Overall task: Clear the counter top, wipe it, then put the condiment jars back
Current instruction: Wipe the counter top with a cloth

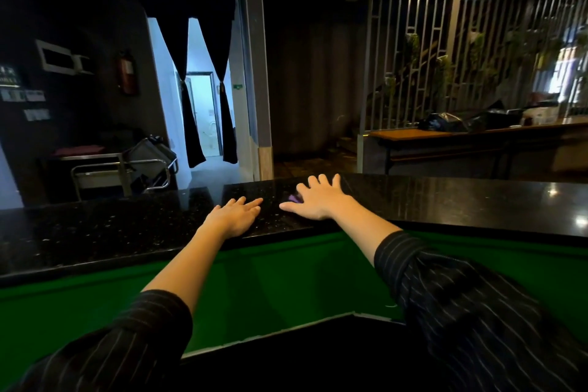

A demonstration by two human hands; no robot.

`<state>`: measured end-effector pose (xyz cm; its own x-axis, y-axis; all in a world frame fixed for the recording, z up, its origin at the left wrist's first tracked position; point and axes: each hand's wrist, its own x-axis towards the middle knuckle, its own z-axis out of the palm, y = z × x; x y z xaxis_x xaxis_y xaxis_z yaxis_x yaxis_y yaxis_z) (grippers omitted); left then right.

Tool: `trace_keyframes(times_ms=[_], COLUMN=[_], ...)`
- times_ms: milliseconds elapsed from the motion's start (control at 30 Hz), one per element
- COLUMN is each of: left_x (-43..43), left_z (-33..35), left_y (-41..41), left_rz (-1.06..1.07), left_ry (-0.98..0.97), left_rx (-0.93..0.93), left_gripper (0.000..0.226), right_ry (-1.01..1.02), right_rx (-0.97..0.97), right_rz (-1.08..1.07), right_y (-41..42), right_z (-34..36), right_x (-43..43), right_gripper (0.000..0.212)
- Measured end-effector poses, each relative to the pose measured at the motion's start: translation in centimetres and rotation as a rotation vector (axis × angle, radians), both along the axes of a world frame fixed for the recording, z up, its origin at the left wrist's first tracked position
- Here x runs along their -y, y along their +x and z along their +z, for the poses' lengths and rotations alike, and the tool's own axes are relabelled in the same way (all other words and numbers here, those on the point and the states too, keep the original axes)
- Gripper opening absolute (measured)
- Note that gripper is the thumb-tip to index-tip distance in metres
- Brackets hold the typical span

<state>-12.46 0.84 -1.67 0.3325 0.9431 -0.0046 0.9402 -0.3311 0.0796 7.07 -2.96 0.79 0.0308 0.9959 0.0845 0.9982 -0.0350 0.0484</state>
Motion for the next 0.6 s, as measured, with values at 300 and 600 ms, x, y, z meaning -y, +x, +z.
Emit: trace_keyframes(times_ms=[300,600], left_x=[-0.1,-0.3], left_z=[-0.1,-0.4], left_y=[-0.3,0.0], left_rz=[-0.018,-0.007], left_ry=[-0.005,0.036], left_rx=[0.038,-0.054], left_gripper=[0.048,0.049], right_ry=[0.130,0.090], right_rx=[-0.315,-0.275], right_rz=[-0.294,-0.061], right_y=[0.6,-5.3], right_z=[-1.9,-1.9], right_x=[0.0,0.1], right_gripper=[0.072,0.058])
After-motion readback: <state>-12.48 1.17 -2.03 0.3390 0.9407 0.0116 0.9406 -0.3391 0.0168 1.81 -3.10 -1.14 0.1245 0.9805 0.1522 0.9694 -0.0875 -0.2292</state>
